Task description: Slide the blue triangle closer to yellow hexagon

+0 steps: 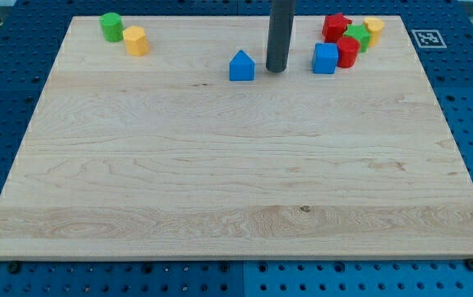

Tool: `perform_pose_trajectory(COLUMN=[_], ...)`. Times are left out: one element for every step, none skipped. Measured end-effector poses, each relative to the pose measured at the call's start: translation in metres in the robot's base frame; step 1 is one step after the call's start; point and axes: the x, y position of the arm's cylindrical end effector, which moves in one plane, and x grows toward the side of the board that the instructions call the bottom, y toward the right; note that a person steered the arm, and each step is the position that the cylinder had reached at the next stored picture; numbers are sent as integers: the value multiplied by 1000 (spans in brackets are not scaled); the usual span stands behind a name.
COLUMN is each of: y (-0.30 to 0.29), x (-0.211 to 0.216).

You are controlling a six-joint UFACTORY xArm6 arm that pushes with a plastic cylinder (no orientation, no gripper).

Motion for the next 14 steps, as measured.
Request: perform_pose_trajectory(y=[-14,-35,-56,-81,-96,-104,-119,-132,-133,-134,-148,-164,-186,-201], x=[0,0,0,0,11,30,43,55,74,88,88,82,64,35])
